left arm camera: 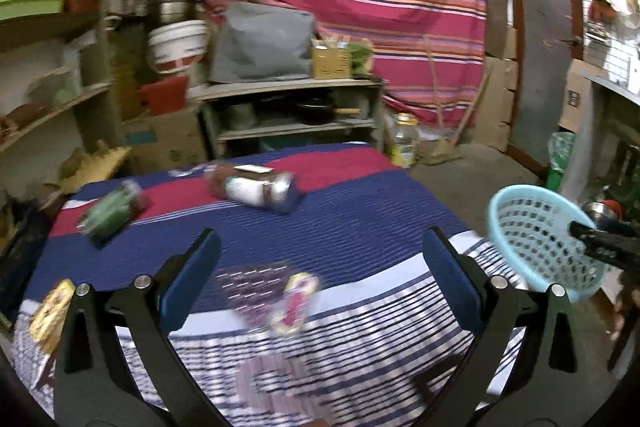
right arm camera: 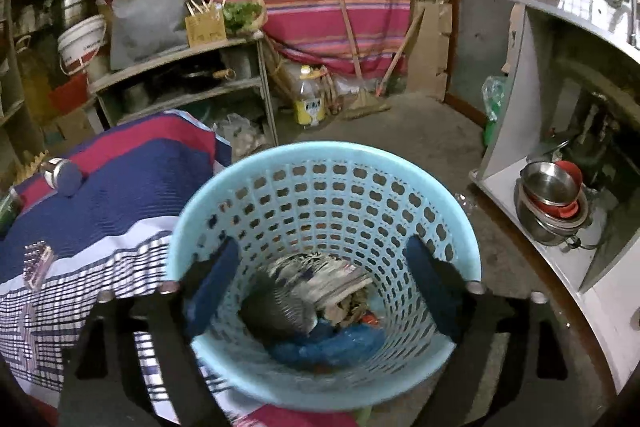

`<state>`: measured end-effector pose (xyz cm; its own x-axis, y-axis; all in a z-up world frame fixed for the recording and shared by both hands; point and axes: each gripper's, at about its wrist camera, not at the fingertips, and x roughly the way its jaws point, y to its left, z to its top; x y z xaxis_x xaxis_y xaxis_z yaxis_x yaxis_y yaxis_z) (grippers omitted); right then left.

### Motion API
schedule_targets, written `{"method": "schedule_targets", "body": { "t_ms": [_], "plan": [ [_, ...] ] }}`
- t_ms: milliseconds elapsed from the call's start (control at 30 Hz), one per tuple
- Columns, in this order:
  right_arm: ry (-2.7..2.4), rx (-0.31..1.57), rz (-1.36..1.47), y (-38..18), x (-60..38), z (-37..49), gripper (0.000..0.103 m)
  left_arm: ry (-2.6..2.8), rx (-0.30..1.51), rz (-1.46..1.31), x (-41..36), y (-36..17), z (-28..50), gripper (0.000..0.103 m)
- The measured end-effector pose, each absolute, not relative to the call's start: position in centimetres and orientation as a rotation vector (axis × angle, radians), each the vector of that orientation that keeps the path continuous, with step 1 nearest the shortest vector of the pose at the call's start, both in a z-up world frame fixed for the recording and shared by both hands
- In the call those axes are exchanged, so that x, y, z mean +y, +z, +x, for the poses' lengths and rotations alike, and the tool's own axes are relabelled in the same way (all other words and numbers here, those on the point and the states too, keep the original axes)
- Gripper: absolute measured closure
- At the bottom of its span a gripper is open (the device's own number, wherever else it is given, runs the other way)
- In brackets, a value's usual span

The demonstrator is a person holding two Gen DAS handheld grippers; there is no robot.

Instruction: Collect trash

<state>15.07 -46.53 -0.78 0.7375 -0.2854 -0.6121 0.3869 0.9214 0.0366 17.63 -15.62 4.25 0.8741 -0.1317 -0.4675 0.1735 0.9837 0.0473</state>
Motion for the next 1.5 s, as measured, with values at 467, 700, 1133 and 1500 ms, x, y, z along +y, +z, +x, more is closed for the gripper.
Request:
{"method": "schedule_targets", "body": {
  "t_ms": [467, 700, 1133, 1500],
  "plan": [
    [-0.247, 0.468, 0.166, 2.4, -32.2, 7.9, 0.005, -0.064, 0.434, 0.025, -7.0, 3.0, 9.8, 0.006],
    [-0.222, 0.477, 0.135, 0.1, -26.9, 5.4, 0.005, -0.087, 0.438, 0.0, -6.0, 1.0, 7.6, 0.006],
    [-0.218, 0.414, 0.081, -0.9, -23.6, 2.6, 0.005, -0.076, 0.404, 0.028, -4.2, -0.9, 5.4, 0.006],
    [-0.228, 0.396, 0.04, -1.2, -22.7, 2.3, 0.005, -0.077, 0.413, -0.049, -1.8, -1.1, 5.8, 0.005]
  ]
}}
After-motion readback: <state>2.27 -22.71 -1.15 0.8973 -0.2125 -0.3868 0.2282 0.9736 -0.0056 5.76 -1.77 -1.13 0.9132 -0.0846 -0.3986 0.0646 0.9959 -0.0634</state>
